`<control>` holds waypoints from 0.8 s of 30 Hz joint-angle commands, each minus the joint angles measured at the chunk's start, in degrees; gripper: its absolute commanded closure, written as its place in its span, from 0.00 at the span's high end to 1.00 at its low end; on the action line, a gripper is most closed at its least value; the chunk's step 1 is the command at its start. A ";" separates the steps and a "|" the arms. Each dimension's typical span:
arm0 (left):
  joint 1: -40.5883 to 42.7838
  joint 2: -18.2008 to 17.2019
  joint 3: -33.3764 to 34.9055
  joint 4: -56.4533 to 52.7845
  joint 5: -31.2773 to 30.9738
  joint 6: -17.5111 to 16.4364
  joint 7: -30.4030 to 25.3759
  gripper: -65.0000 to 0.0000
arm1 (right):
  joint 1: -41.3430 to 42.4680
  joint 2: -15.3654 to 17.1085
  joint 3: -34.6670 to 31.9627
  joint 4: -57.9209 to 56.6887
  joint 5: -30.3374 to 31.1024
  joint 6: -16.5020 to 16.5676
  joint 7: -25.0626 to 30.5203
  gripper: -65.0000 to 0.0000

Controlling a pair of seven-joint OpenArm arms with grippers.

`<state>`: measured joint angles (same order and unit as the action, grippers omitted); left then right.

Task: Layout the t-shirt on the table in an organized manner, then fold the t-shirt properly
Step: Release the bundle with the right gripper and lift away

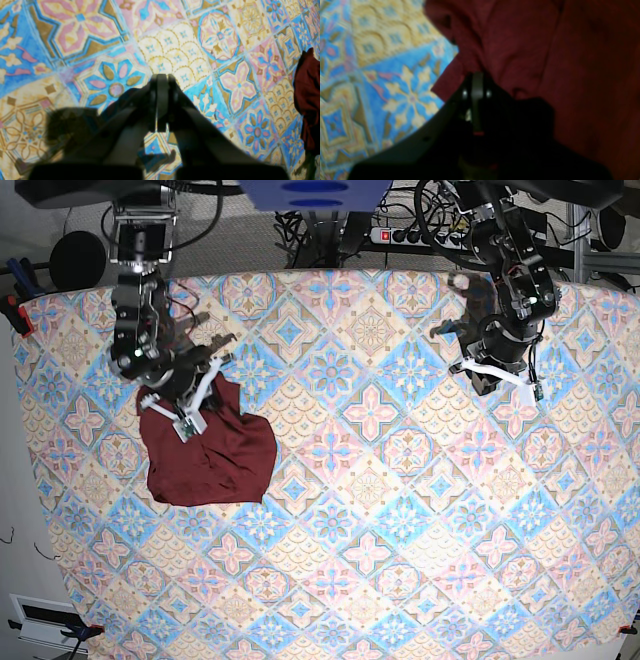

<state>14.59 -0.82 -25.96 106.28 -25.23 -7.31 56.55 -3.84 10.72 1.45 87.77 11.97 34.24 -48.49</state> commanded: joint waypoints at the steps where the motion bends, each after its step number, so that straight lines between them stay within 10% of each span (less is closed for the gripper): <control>1: -0.22 -0.28 -0.02 0.93 -0.57 -0.29 -0.95 0.00 | -0.08 0.49 0.17 1.86 -0.14 0.00 -0.70 0.00; 24: 3.39 -0.28 0.07 1.19 -7.16 -0.29 -0.95 0.00 | -5.44 0.31 -6.60 17.16 -0.32 -0.09 -4.92 0.00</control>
<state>17.85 -0.86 -25.85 106.30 -31.46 -7.27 56.31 -9.26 10.41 -5.63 104.14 11.90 34.24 -53.65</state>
